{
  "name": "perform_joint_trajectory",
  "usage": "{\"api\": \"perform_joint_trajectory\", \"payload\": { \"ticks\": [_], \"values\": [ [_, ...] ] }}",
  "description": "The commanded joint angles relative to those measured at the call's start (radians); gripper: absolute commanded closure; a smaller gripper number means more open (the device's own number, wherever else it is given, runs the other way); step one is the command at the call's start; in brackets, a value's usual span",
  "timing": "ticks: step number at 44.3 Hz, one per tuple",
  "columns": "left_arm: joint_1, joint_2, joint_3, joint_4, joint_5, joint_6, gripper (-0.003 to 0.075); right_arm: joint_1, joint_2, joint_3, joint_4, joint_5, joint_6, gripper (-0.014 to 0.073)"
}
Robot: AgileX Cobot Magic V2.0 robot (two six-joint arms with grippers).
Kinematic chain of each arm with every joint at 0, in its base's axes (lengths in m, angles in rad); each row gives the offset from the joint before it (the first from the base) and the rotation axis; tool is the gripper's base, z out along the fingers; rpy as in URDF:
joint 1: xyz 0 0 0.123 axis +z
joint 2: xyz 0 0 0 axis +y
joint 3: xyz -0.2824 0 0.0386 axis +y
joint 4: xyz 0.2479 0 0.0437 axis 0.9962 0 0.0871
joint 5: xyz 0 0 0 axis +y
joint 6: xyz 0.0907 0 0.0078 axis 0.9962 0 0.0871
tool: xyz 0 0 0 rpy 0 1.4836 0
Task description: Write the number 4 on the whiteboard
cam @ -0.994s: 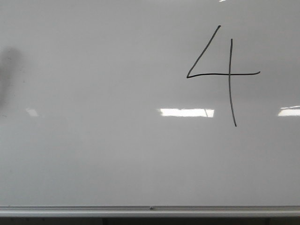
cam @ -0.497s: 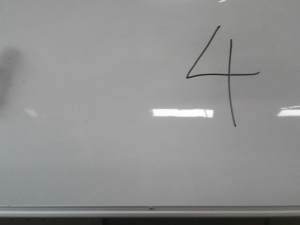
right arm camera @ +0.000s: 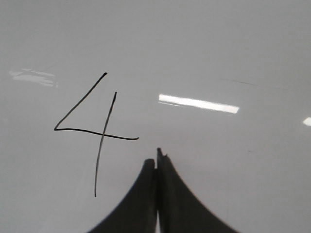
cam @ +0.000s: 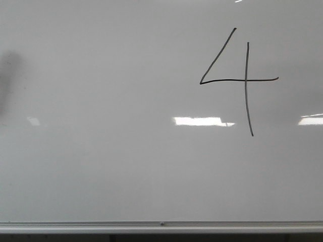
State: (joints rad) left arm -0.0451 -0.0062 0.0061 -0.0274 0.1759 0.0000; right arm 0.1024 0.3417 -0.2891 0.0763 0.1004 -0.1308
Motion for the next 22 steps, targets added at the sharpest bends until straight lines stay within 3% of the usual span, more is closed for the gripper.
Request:
{"api": "perform_joint_trajectory", "payload": {
  "ticks": [1,10,22],
  "values": [
    [0.000,-0.013,0.006,-0.007,-0.088,-0.014,0.0741,-0.007,-0.063,0.075,-0.092,-0.171,0.073,0.0699],
    [0.000,-0.013,0.006,-0.007,-0.088,-0.014,0.0741,-0.018,-0.221,0.243,-0.058,-0.134,0.085,0.0699],
    [0.000,-0.013,0.006,-0.007,-0.088,-0.014,0.0741,-0.102,-0.374,0.302,0.020,0.038,0.085,0.0699]
  ]
}}
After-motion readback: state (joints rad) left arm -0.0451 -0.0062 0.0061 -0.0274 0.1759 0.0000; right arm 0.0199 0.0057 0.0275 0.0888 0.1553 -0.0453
